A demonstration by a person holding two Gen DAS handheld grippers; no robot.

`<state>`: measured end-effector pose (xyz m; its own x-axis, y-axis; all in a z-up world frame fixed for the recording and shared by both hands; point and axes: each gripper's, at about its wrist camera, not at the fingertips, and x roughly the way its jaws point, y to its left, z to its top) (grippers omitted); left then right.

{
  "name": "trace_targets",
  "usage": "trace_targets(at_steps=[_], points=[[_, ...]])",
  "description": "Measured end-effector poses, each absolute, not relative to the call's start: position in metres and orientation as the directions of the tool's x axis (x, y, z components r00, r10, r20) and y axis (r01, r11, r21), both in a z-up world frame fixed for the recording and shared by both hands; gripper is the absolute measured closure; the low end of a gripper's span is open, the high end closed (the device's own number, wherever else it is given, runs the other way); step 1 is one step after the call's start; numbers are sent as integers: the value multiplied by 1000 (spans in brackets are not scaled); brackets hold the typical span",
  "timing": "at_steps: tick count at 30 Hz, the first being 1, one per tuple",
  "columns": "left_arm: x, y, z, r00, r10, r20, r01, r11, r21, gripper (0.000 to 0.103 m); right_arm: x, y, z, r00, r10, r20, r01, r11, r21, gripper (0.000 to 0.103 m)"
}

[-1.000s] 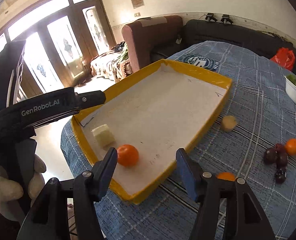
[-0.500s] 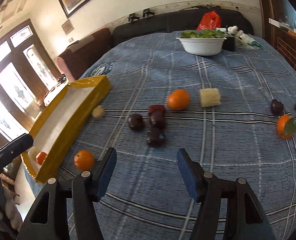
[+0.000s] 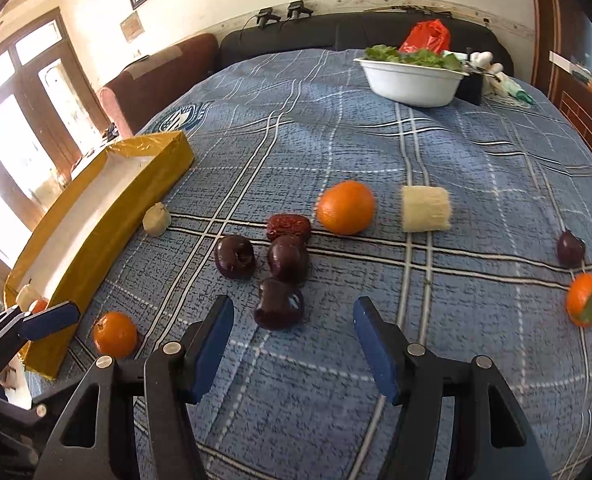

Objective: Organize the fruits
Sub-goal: 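Grasp an orange with the left tool while the right tool grasps a dark plum, then carry the orange and dark plum into the tray and open both tools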

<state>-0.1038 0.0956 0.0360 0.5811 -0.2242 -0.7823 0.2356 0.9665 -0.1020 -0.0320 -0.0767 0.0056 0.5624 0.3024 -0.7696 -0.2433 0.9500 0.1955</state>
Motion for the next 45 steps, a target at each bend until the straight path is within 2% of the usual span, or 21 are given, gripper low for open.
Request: trace_targets(at_steps=[2, 10, 13, 15, 16, 28, 38, 45], points=[[-99, 95, 33, 574, -231, -785, 242, 964, -107, 25, -27, -71, 2, 555, 301, -776, -253, 949, 188, 45], [-90, 85, 24, 569, -213, -795, 261, 963, -71, 30, -22, -71, -1, 558, 300, -773, -247, 950, 190, 61], [-90, 77, 16, 546, -225, -807, 290, 954, -69, 40, -22, -73, 0, 560, 312, -767, -247, 947, 204, 67], [-93, 70, 10, 556, -184, -810, 299, 954, -11, 63, -23, -72, 0, 551, 331, -766, -259, 940, 220, 74], [-93, 69, 10, 560, -176, -810, 299, 954, 0, 68, -24, -71, 0, 551, 330, -767, -261, 941, 218, 74], [-106, 112, 48, 625, -255, -738, 206, 966, -159, 69, -50, -71, 14, 553, 372, -745, -279, 926, 256, 74], [-116, 196, 75, 708, -134, -694, 16, 985, -174, 69, -72, -18, 49, 536, 461, -707, -409, 875, 260, 74], [-111, 263, 70, 699, -27, -714, -154, 970, -187, 69, -67, 50, 62, 452, 534, -715, -523, 807, 272, 73]])
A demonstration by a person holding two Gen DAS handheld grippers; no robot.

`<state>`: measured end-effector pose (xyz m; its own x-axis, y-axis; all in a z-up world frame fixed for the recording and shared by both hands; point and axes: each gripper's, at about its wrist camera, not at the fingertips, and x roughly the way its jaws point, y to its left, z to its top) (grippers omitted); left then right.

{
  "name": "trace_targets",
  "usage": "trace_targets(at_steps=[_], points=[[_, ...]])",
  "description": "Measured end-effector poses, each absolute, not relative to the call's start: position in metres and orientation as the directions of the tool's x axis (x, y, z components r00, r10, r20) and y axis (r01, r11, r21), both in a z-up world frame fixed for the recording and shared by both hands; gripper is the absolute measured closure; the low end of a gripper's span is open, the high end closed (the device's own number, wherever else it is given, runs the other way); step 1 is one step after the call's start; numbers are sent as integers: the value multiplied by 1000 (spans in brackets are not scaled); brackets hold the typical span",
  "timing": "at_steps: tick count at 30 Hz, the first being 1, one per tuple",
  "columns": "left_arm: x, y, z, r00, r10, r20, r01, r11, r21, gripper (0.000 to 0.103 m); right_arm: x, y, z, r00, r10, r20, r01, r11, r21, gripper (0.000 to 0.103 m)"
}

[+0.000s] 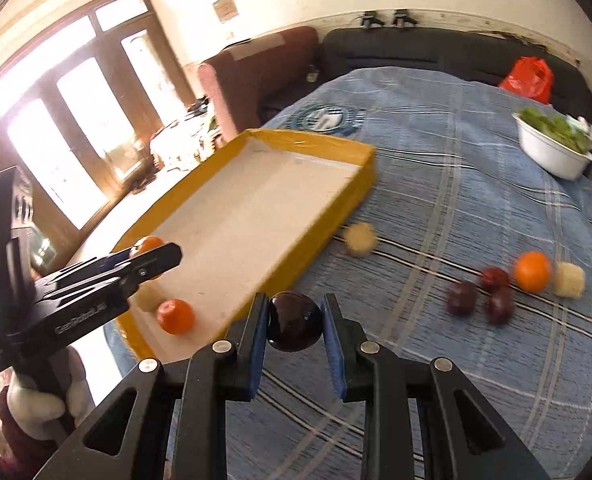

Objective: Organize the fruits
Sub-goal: 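Carry the orange and dark plum into the tray and open both tools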

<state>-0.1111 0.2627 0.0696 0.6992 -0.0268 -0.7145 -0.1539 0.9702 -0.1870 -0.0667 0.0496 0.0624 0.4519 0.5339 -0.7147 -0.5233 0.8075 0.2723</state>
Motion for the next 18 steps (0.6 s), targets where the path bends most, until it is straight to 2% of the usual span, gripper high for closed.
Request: trace_targets(at_steps=[6, 16, 18], points=[[-98, 300, 53, 655, 0, -756, -238, 949, -206, 69, -62, 113, 57, 388, 558, -734, -604, 755, 254, 73], [-87, 322, 33, 619, -4, -785, -276, 935, -222, 69, -46, 177, 19, 350, 491, -798, -645, 744, 175, 73], [-89, 327, 34, 623, -6, -782, -285, 929, -234, 63, -45, 181, 14, 344, 483, -805, -645, 745, 171, 73]])
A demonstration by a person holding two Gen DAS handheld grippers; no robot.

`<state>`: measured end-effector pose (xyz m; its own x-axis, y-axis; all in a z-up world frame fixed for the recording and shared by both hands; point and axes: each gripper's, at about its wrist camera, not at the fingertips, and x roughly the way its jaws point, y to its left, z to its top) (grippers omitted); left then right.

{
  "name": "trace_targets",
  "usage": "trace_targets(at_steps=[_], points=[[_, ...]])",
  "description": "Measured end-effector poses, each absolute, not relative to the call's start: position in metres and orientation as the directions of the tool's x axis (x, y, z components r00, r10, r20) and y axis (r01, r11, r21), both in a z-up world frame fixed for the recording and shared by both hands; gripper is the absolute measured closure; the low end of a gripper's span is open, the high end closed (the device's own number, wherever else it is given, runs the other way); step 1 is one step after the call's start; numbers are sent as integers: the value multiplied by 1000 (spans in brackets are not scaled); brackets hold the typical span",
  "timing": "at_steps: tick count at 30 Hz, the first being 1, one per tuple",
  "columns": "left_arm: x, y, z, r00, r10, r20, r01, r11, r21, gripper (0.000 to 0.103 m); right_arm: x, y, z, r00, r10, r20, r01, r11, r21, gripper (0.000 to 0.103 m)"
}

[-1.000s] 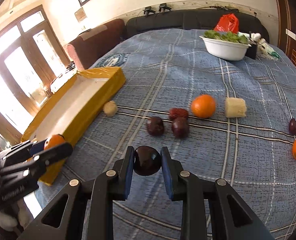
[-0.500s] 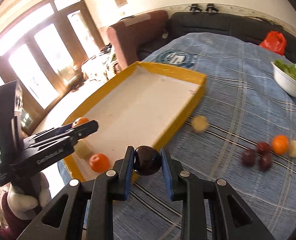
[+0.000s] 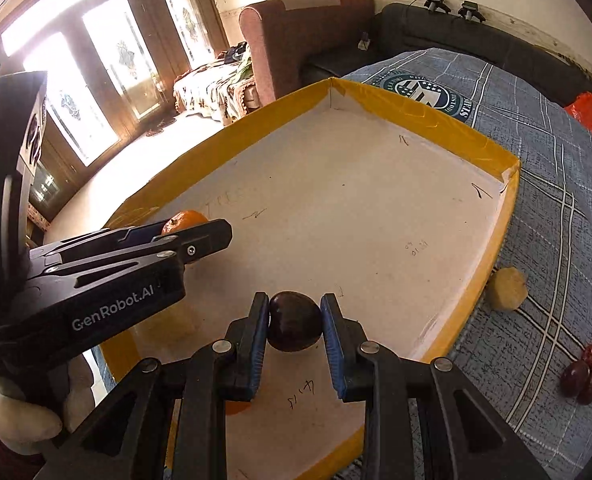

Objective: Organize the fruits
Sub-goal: 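Carry the orange and dark plum into the tray and open both tools, then grasp a dark plum with the left tool while the right tool grasps another plum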

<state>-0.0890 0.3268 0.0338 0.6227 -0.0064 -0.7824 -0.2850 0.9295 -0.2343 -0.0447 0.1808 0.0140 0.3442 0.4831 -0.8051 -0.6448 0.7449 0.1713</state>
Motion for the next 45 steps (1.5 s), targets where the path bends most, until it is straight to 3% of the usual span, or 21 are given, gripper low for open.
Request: trace_targets(at_steps=[3, 6, 16, 22, 26, 30, 36, 45], points=[[-95, 334, 40, 635, 2, -773, -308, 918, -251, 48, -42, 185, 11, 344, 479, -807, -644, 746, 168, 73], [-101, 338, 46, 647, 0, -762, -322, 906, -274, 44, -45, 187, 14, 341, 486, -804, -648, 741, 173, 72], [-138, 335, 79, 716, 4, -698, -346, 871, -350, 29, -53, 155, 39, 390, 528, -754, -621, 756, 208, 55], [-147, 297, 94, 734, -54, -677, -271, 891, -364, 26, -71, 107, 56, 437, 554, -708, -569, 780, 260, 47], [-148, 254, 102, 740, -150, -656, -159, 909, -387, 14, -81, 69, 53, 468, 537, -702, -515, 811, 278, 44], [-140, 193, 101, 690, -306, -656, -1, 906, -423, 14, -86, 28, 45, 501, 503, -704, -450, 846, 284, 44], [-135, 133, 94, 650, -309, -695, 85, 937, -338, 14, -79, -63, 34, 564, 404, -720, -302, 913, 275, 44], [-118, 111, 64, 587, -303, -751, 87, 946, -313, 14, -64, -196, 21, 626, 282, -727, -10, 935, 353, 44]])
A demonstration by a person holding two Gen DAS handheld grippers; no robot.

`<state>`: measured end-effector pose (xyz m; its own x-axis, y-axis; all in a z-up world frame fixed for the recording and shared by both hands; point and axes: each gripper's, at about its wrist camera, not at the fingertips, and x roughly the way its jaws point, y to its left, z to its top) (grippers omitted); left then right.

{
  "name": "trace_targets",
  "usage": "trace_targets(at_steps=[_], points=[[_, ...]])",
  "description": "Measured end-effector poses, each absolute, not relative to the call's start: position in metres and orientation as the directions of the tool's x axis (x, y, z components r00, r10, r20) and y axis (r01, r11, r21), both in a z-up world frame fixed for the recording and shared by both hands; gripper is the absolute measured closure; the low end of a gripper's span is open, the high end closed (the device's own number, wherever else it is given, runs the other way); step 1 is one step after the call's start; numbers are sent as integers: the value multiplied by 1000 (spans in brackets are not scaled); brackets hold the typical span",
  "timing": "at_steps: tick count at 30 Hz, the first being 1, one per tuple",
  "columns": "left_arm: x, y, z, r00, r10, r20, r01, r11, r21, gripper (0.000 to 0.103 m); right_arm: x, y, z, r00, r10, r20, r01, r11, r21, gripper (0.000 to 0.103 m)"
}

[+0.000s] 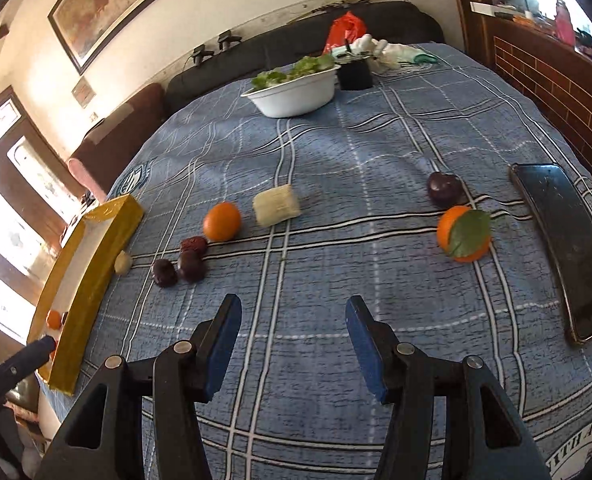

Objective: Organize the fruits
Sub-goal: 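Grasp a dark plum with the left tool while the right tool grasps another plum, then carry both dark plums into the tray and open both tools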

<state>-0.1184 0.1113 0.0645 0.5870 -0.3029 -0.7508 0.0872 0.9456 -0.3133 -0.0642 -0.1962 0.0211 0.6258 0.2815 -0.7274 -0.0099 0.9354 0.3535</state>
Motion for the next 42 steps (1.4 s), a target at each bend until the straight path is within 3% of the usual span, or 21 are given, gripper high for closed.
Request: trace_targets(at_steps=[8, 10, 12, 15, 17, 19, 33, 34, 36, 38, 42], points=[[-113, 90, 58, 584, -289, -759, 140, 956, -256, 14, -31, -144, 22, 584, 368, -724, -150, 925, 349, 44], [-112, 94, 64, 614, -280, -738, 145, 959, -243, 20, -20, -119, 16, 568, 373, -734, -208, 928, 310, 44], [-110, 99, 70, 634, -272, -724, 148, 962, -231, 35, -10, -99, 9, 554, 363, -749, -245, 931, 271, 44], [-102, 106, 76, 650, -252, -717, 136, 967, -216, 37, 2, -83, -1, 536, 369, -759, -267, 927, 263, 47], [-95, 108, 77, 651, -235, -722, 127, 971, -202, 37, 8, -78, -5, 533, 374, -759, -277, 925, 262, 67], [-86, 105, 74, 638, -236, -733, 132, 971, -198, 37, 9, -78, -8, 526, 403, -749, -297, 912, 283, 76], [-12, 35, 24, 550, -248, -798, 244, 961, -130, 38, 5, -143, -5, 599, 419, -682, -139, 894, 426, 76], [-8, 32, 20, 542, -244, -805, 248, 961, -124, 41, 6, -143, -5, 601, 418, -681, -138, 894, 427, 76], [-4, 28, 12, 518, -255, -817, 263, 956, -132, 67, 7, -142, -4, 604, 416, -680, -140, 895, 423, 76], [-7, 25, 12, 542, -222, -811, 263, 961, -88, 77, 6, -141, -3, 608, 408, -681, -145, 901, 409, 76], [-10, 30, 15, 547, -235, -803, 248, 962, -113, 77, 6, -135, -4, 611, 398, -684, -156, 908, 389, 76]])
